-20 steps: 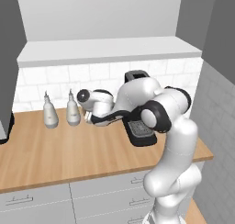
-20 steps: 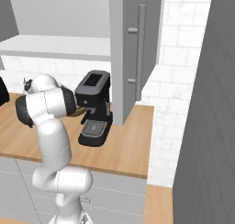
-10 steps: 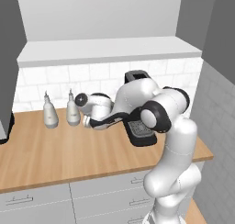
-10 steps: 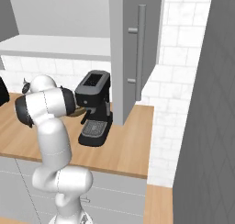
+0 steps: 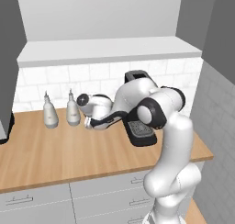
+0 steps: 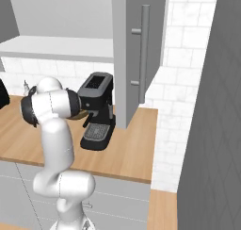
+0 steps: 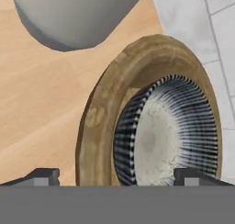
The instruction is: Pick up the bowls on the counter and stack them on top of one another in the open cabinet. Place the smaller bowl on top of the larger bowl.
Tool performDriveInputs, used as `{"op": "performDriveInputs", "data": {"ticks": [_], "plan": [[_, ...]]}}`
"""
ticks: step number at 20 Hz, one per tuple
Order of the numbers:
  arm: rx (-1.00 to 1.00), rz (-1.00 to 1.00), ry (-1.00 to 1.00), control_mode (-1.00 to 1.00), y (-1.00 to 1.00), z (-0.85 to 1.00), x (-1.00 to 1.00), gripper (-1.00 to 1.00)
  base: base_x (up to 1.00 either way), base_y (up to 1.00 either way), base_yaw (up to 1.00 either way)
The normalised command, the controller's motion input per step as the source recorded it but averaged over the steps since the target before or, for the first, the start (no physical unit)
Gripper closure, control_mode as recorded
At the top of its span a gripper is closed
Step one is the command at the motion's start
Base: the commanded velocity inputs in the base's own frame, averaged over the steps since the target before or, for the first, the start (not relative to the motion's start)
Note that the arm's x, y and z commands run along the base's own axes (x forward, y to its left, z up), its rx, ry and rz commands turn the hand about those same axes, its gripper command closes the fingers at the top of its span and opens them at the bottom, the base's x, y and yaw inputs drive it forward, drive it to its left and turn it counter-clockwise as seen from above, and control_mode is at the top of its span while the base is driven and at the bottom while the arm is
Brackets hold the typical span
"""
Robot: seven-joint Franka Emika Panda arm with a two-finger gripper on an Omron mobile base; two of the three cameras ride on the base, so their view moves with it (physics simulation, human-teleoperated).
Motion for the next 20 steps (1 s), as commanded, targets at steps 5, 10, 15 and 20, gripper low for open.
{"op": "performDriveInputs", "data": {"ticks": [5, 10, 15, 20], "plan": [[0.00, 0.00, 0.08, -1.00, -0.17, -0.27, 0.13, -1.00, 0.00, 0.00, 0.00], [-0.01, 0.00, 0.04, -1.00, -0.12, -0.16, 0.24, 1.00, 0.00, 0.00, 0.00], [0.00, 0.00, 0.00, -1.00, 0.00, 0.00, 0.00, 1.00, 0.00, 0.00, 0.00], [0.00, 0.00, 0.00, -1.00, 0.00, 0.02, -0.34, 1.00, 0.00, 0.00, 0.00]]}}
